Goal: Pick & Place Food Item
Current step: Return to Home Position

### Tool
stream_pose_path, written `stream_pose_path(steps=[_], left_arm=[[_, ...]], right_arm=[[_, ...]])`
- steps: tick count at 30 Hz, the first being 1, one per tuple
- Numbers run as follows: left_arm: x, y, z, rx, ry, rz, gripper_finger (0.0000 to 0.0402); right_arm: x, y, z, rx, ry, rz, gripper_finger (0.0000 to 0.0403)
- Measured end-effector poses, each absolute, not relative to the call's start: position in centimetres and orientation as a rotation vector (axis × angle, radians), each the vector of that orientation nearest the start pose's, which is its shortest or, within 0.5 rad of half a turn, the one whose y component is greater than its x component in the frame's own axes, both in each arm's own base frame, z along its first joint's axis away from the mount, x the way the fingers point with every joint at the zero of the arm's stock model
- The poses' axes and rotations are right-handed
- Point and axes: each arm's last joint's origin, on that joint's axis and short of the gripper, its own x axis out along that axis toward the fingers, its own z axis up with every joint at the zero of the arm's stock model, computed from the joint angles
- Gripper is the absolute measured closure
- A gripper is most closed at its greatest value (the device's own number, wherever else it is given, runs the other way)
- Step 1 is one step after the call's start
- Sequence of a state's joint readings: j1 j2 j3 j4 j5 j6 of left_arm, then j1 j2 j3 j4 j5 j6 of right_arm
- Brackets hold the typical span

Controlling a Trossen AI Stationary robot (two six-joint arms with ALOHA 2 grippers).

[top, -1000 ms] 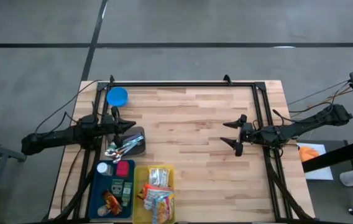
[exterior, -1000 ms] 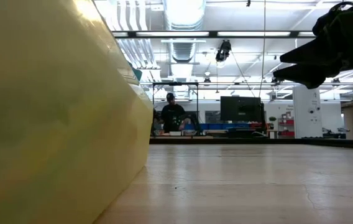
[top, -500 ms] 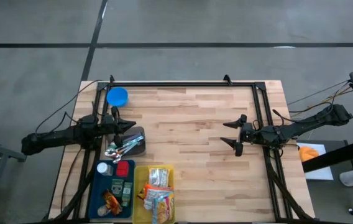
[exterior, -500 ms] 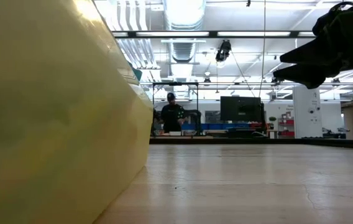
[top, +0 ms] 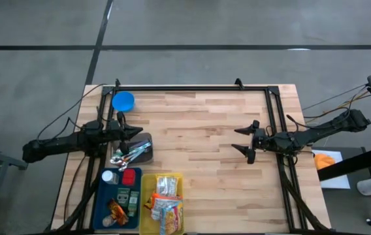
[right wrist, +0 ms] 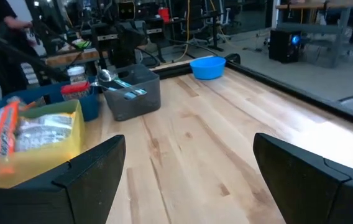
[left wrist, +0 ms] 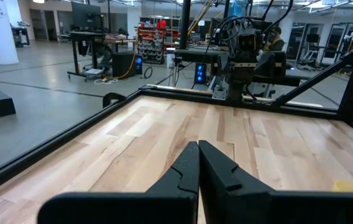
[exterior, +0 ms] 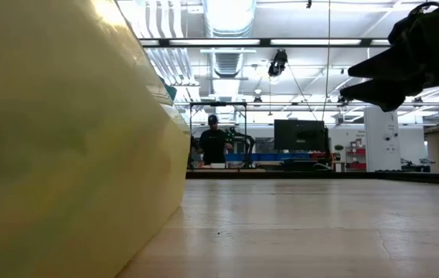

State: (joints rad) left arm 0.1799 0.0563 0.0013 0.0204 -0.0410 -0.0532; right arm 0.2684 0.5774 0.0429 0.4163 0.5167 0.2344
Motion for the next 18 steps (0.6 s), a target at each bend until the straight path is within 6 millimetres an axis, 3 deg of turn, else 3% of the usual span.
stream_pose_path(steps=[4, 8, 12, 18], left_arm=[[9.9, 1.9, 16.1, -0.055, 0.028, 0.222, 0.0399], [9.9, 1.9, 16.1, -0.055, 0.029, 0.222, 0.0399], [9.9, 1.9, 16.1, -0.055, 0.029, 0.222, 0.0399], [9.9, 1.9, 16.1, -0.055, 0.029, 0.221, 0.0399]], right_arm=[[13.1, 2.2, 16.2, 0.162, 0.098, -0.252, 0.0052], [13.0, 2.5, 15.8, 0.096, 0.125, -0.118, 0.0052], [12.7, 2.6, 15.6, 0.144, 0.108, -0.050, 0.0052], [12.1, 2.6, 16.6, 0.153, 0.021, -0.007, 0.0052]])
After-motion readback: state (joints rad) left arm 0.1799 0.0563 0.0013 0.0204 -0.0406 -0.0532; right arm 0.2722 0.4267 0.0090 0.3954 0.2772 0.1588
